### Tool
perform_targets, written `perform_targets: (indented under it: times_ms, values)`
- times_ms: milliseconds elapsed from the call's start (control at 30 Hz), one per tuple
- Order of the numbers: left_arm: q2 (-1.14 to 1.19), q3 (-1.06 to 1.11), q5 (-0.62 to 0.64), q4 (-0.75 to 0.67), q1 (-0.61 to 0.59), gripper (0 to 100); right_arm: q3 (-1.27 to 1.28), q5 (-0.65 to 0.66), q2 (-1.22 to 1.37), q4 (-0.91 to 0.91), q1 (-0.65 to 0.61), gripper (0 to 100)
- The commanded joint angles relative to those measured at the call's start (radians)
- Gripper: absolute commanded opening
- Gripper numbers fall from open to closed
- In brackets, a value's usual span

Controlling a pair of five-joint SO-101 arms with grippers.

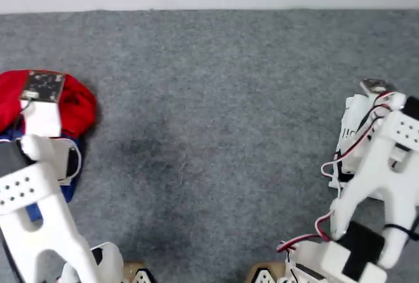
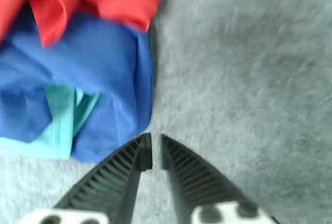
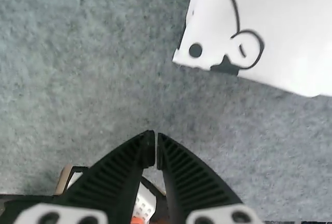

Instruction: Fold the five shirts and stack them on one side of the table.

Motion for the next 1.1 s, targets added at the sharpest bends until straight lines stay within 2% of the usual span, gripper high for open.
perform_targets:
  times_ms: [0, 67, 233, 667, 767, 867, 1000, 1067]
  values:
    - [0.057, -0.044, -0.038, 0.011, -0.081, 17, 0.043, -0.009, -0.091, 0.039, 0.002, 0.9]
    - [0.092, -0.044, -0.080, -0.005, -0.123, 20, 0.094, -0.009, -0.122, 0.039, 0.002, 0.9]
    - [0.215, -0.042, -0.114, -0.132, -0.189, 21, 0.235, -0.009, -0.203, 0.039, 0.004, 0.9]
    - [0.598, -0.042, -0.101, -0.402, -0.176, 20, 0.379, -0.009, -0.444, 0.041, 0.004, 0.9]
    - [0.628, -0.042, -0.071, -0.459, -0.158, 13, 0.381, -0.009, -0.487, 0.041, 0.004, 0.9]
    - [0.620, -0.064, -0.071, -0.433, -0.095, 1, 0.381, -0.009, -0.507, 0.041, 0.004, 0.9]
    - [0.509, -0.143, -0.057, -0.319, 0.005, 1, 0.382, -0.009, -0.519, 0.041, 0.004, 0.9]
    - [0.423, -0.203, 0.000, -0.287, 0.051, 1, 0.382, -0.009, -0.519, 0.042, 0.004, 0.9]
